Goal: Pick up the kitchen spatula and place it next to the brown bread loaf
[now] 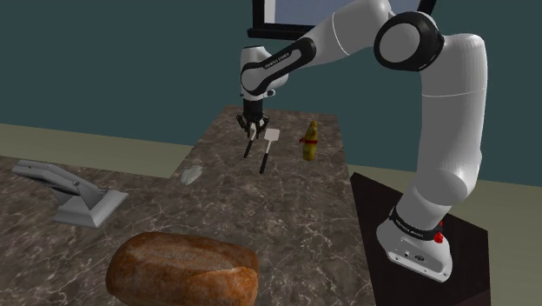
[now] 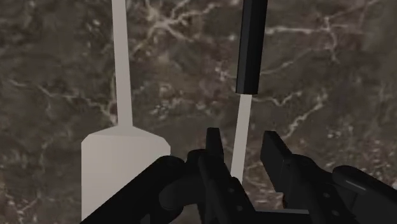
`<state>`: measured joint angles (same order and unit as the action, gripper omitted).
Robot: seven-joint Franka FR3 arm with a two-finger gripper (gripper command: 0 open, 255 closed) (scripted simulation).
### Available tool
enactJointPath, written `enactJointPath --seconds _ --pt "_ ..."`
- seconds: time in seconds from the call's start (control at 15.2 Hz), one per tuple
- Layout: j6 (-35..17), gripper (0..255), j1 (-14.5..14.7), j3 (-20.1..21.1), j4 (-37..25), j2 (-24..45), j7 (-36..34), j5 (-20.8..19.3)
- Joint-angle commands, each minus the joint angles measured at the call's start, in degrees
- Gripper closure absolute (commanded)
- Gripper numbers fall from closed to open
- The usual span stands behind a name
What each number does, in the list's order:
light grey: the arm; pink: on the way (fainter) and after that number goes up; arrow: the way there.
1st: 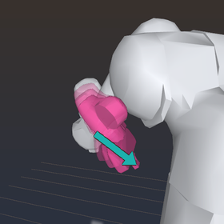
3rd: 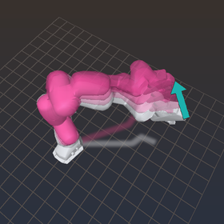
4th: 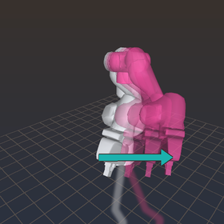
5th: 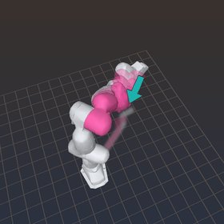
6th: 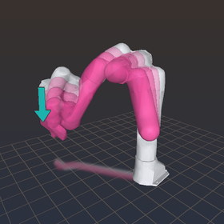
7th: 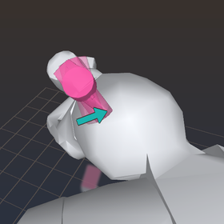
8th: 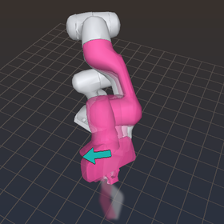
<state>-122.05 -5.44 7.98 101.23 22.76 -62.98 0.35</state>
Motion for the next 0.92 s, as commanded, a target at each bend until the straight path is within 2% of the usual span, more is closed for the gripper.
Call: enactJointPath --seconds 0.0,0.46,0.86 --pt "0.0 255 0.0 0.0 0.0 0.0 0.0 0.0" --pt "0.0 255 0.0 0.0 0.0 0.0 0.0 0.0" --pt "3.87 255 -0.09 0.12 -1.91 -1.98 -0.02 0.23"
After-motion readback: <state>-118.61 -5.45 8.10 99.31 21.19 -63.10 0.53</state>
